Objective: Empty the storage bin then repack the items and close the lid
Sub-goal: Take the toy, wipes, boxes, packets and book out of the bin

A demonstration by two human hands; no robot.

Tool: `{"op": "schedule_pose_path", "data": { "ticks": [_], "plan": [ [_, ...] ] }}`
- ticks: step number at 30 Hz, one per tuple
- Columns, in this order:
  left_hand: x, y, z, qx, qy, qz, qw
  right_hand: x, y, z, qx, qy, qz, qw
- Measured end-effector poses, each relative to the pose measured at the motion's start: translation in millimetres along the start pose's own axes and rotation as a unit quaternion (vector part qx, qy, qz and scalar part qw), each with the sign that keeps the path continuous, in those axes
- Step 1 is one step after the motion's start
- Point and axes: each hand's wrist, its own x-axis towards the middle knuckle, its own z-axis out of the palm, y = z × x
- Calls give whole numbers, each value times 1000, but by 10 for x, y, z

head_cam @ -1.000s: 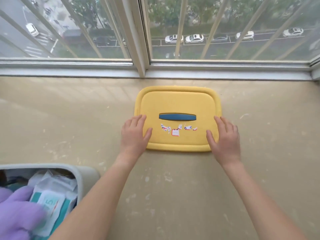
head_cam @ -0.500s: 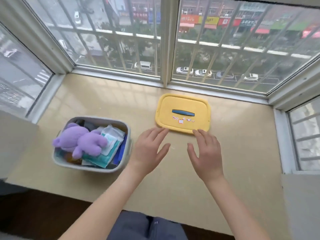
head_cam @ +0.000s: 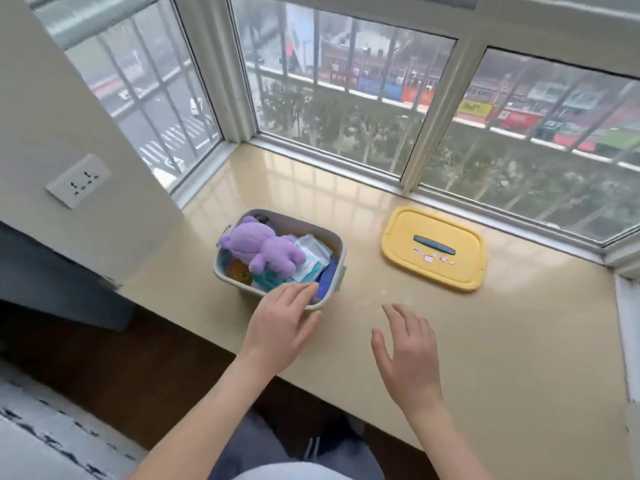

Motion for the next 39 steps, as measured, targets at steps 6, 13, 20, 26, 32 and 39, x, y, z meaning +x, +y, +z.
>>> {"op": "schedule_pose_path", "data": {
  "ticks": [6,13,20,26,32,39],
  "plan": [
    [-595,-778,-565,-14,-53,-24,998,-203,-950,473,-23,1,10,1000],
    [-1134,-1933,-1485,15,-102,-65,992,-351,-2258,919,-4,-27,41,999],
    [-980,-2476,-1767,21,-102,-75,992,-45,-2743,1116,-4,-26,43,999],
    [-480,-2575,-1505,3,-113,-59,992,402,-2499,1278,-6,-11,48,999],
    [127,-2646,-1078,-1,-118,-67,991,1004,-2007,1558,28,-66,54,996],
    [813,-3005,-367,-27,-120,-102,987,1762,-1603,2138,34,-132,77,988]
  ]
}}
